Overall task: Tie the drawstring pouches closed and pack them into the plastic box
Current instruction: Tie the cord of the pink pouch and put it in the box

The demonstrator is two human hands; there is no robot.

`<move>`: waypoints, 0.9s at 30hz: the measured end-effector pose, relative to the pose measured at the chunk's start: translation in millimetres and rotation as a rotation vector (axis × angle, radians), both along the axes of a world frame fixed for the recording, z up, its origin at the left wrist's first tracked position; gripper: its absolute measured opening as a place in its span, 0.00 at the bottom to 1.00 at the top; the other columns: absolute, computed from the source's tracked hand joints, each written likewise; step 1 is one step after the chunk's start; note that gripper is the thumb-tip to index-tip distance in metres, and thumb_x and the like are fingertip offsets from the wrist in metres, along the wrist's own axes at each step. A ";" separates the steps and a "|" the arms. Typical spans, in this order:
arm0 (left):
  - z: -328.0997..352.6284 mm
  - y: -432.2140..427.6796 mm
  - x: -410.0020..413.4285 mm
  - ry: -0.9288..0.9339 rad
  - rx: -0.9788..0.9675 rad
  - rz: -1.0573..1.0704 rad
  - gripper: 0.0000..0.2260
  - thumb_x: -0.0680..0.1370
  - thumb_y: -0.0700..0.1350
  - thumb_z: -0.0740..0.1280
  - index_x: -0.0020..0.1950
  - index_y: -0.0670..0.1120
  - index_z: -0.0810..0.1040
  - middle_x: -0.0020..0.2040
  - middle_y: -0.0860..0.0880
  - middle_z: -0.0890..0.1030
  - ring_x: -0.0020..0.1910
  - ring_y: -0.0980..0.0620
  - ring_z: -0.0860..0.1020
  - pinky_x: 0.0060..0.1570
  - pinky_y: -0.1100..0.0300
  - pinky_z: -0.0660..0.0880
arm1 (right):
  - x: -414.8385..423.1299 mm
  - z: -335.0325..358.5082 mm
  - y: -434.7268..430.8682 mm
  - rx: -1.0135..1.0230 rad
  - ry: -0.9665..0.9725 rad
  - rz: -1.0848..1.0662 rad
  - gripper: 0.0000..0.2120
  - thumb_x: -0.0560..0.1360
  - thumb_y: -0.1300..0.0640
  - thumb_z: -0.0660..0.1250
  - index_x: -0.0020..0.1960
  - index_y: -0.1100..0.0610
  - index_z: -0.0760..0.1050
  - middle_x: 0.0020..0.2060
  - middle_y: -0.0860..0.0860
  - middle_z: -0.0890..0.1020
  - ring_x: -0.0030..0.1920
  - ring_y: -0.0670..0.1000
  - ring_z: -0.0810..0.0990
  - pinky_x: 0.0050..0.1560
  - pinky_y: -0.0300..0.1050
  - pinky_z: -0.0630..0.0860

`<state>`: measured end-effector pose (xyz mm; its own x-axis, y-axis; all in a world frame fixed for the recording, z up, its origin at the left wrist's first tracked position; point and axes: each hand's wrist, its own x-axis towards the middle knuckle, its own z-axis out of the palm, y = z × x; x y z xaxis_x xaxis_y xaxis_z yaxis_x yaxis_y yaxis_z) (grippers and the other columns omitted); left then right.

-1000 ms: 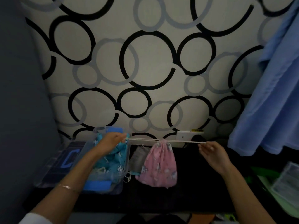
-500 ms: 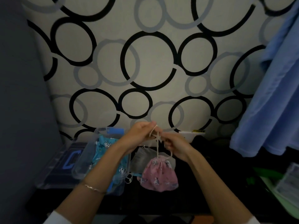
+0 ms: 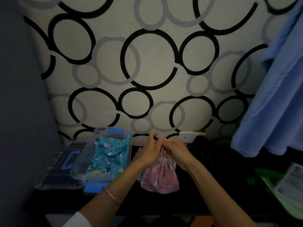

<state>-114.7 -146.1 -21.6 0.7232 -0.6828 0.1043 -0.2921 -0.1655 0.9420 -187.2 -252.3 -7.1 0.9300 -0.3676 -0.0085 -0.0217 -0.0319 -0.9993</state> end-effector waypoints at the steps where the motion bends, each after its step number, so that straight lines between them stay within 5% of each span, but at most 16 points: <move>1: -0.8 -0.3 -1.1 -0.016 -0.001 0.024 0.21 0.82 0.59 0.54 0.67 0.46 0.64 0.56 0.46 0.79 0.52 0.52 0.78 0.48 0.61 0.73 | -0.1 -1.3 -1.0 0.002 0.002 -0.022 0.15 0.81 0.58 0.62 0.37 0.62 0.77 0.23 0.49 0.73 0.26 0.45 0.69 0.27 0.33 0.66; 6: -1.8 7.9 6.4 0.000 0.076 -0.152 0.17 0.80 0.54 0.63 0.41 0.42 0.76 0.35 0.46 0.72 0.33 0.51 0.69 0.33 0.60 0.66 | -0.8 -2.6 -13.5 -0.067 0.039 -0.137 0.11 0.77 0.57 0.68 0.44 0.67 0.79 0.24 0.50 0.75 0.26 0.45 0.72 0.26 0.33 0.69; 9: 0.9 15.9 10.0 0.128 0.034 -0.212 0.12 0.79 0.51 0.65 0.40 0.47 0.78 0.31 0.52 0.74 0.29 0.58 0.69 0.28 0.68 0.66 | -3.6 3.9 -18.2 -0.113 0.046 -0.153 0.11 0.76 0.56 0.70 0.47 0.65 0.78 0.29 0.51 0.78 0.28 0.46 0.74 0.27 0.35 0.69; 12: 6.3 16.6 11.4 0.227 -0.012 -0.190 0.13 0.80 0.50 0.63 0.37 0.52 0.78 0.27 0.58 0.72 0.25 0.60 0.68 0.25 0.67 0.63 | -9.8 7.7 -19.9 -0.146 0.033 -0.075 0.14 0.74 0.66 0.68 0.59 0.58 0.75 0.42 0.55 0.79 0.38 0.49 0.78 0.35 0.37 0.73; 15: 10.4 17.7 11.1 0.273 -0.003 -0.238 0.13 0.80 0.50 0.63 0.36 0.52 0.78 0.26 0.58 0.69 0.24 0.60 0.64 0.23 0.67 0.58 | -14.4 7.8 -15.7 -0.525 0.055 0.037 0.13 0.74 0.71 0.64 0.54 0.61 0.81 0.44 0.58 0.80 0.42 0.53 0.78 0.42 0.42 0.75; 17: 12.1 19.3 10.5 0.245 0.020 -0.273 0.13 0.80 0.50 0.64 0.37 0.52 0.80 0.26 0.58 0.73 0.25 0.61 0.69 0.25 0.69 0.64 | -13.5 5.7 -14.9 -0.633 0.070 0.020 0.07 0.75 0.68 0.64 0.42 0.64 0.81 0.40 0.59 0.79 0.39 0.53 0.77 0.44 0.47 0.72; 19: 12.9 20.9 11.3 0.225 0.037 -0.263 0.11 0.79 0.51 0.65 0.43 0.47 0.82 0.34 0.54 0.81 0.33 0.60 0.78 0.36 0.68 0.73 | -14.8 7.3 -14.8 -0.489 0.076 0.021 0.09 0.75 0.66 0.65 0.37 0.62 0.78 0.36 0.57 0.76 0.37 0.49 0.73 0.41 0.44 0.69; 22: 9.3 21.4 13.5 0.231 -0.005 -0.220 0.17 0.79 0.51 0.66 0.53 0.36 0.80 0.44 0.45 0.82 0.43 0.53 0.79 0.47 0.60 0.74 | -16.0 7.6 -17.2 -0.231 0.045 0.111 0.09 0.75 0.67 0.64 0.38 0.59 0.75 0.34 0.54 0.74 0.36 0.46 0.71 0.38 0.38 0.67; 27: 11.0 17.8 11.5 0.176 -0.048 -0.144 0.09 0.78 0.49 0.67 0.45 0.45 0.83 0.45 0.48 0.85 0.47 0.53 0.82 0.53 0.62 0.75 | -14.1 3.6 -20.0 -0.185 0.001 0.177 0.07 0.78 0.61 0.65 0.42 0.56 0.76 0.35 0.50 0.77 0.35 0.44 0.74 0.37 0.35 0.69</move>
